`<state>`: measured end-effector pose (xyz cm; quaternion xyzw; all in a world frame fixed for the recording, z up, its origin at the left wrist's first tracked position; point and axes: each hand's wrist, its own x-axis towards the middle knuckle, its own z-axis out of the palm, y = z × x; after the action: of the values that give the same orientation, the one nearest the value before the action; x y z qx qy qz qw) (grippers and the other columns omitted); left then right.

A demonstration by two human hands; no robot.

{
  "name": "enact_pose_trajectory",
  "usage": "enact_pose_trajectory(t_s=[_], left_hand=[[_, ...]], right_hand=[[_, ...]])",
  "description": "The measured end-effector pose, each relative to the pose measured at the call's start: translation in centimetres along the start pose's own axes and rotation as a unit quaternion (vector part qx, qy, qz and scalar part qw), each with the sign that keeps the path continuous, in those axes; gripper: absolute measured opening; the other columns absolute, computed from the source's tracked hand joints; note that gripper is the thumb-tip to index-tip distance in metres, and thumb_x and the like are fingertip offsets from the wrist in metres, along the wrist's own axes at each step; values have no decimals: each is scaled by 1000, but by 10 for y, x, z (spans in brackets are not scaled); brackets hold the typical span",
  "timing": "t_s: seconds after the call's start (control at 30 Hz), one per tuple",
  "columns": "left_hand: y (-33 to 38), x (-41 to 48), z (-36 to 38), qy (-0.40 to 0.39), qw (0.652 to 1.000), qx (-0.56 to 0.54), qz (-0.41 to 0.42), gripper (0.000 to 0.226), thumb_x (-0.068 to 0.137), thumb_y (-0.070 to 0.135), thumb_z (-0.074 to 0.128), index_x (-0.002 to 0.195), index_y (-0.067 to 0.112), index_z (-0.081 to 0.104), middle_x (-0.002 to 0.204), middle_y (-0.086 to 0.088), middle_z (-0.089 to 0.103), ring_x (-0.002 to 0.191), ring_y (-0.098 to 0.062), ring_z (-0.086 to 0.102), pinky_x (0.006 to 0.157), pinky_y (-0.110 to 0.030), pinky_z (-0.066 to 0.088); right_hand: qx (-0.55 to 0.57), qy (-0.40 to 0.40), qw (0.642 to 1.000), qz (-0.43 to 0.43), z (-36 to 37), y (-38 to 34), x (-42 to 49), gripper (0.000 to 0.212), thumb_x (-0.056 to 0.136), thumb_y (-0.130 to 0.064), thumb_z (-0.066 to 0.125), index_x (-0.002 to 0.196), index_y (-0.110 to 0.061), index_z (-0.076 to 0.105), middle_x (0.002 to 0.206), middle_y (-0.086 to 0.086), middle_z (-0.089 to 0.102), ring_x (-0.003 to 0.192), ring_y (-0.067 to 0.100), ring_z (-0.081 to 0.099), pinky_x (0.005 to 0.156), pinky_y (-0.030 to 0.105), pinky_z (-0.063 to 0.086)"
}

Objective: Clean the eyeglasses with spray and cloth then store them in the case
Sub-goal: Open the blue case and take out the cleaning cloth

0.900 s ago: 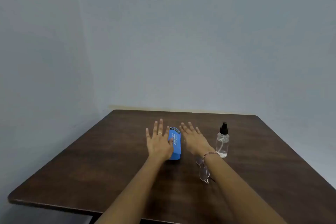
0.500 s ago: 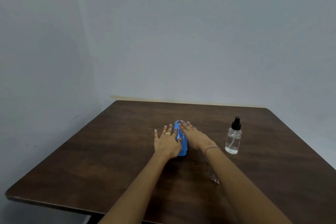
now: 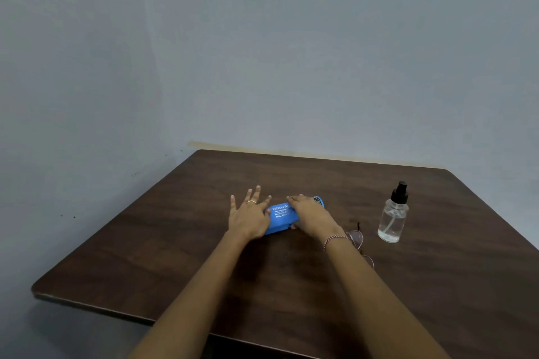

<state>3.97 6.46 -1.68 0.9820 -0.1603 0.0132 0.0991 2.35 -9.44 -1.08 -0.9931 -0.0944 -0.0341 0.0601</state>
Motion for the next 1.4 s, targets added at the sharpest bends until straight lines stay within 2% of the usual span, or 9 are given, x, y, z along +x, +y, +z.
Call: enact_pose_trajectory(t_s=[0.2,0.37,0.6,0.8,0.9,1.07,1.13,1.23,1.4], left_hand=[[-19,3,16,54,979,-198,-5,40,100,22,36,139,20,44,156,-2,25,142,-19,24,117,-39,15],[-28,-1,28,144,931,-335,13,28,94,15,53,120,13,62,125,-3,59,117,-14,51,95,-18,34],[-52,-6,32,110,892,-438,32,56,68,17,83,120,18,63,119,2,58,109,-8,57,97,-23,46],[-66,-7,25,67,878,-474,13,59,63,17,86,115,32,63,128,2,58,117,-12,55,102,-36,46],[-65,-7,24,65,878,-475,10,58,64,16,85,115,31,62,128,1,57,117,-13,54,103,-37,45],[-63,-15,19,70,890,-447,46,77,57,8,88,122,29,51,124,3,54,113,-15,56,98,-35,49],[-61,-19,18,69,893,-443,46,90,57,5,88,131,30,43,122,5,50,111,-11,53,96,-29,48],[-61,-18,17,71,895,-440,29,105,55,9,89,139,36,33,128,4,48,116,-10,47,96,-28,46],[-64,-15,19,77,914,-398,2,109,54,20,91,142,37,29,117,9,51,114,-12,49,94,-29,45]], right_hand=[[11,82,996,22,16,-16,-7,72,87,-22,64,147,-9,25,148,6,37,136,21,29,111,27,21],[17,111,994,14,24,-16,-13,66,91,-24,57,148,-12,24,152,3,30,141,19,22,114,25,14],[-9,121,992,-23,33,-22,-18,57,98,-26,44,148,-9,22,154,9,25,143,21,19,117,30,6],[-61,146,986,-61,39,-29,-18,52,100,-17,39,147,-2,21,151,18,27,141,29,24,117,36,11],[-101,165,979,-63,41,-29,-22,48,94,-10,46,138,6,36,138,27,44,130,38,42,112,44,28],[-95,228,967,-69,40,-26,-9,35,78,-9,72,110,4,63,97,21,68,86,36,66,78,43,56],[-66,243,964,-81,29,-24,-1,27,82,-16,70,103,0,66,87,16,70,77,33,66,69,38,55],[-40,225,972,-61,14,-21,7,30,96,-31,48,108,-7,62,92,11,69,87,31,62,78,40,43],[-24,246,969,4,8,-15,21,35,99,-41,37,100,-8,51,77,7,63,74,26,58,80,35,37]])
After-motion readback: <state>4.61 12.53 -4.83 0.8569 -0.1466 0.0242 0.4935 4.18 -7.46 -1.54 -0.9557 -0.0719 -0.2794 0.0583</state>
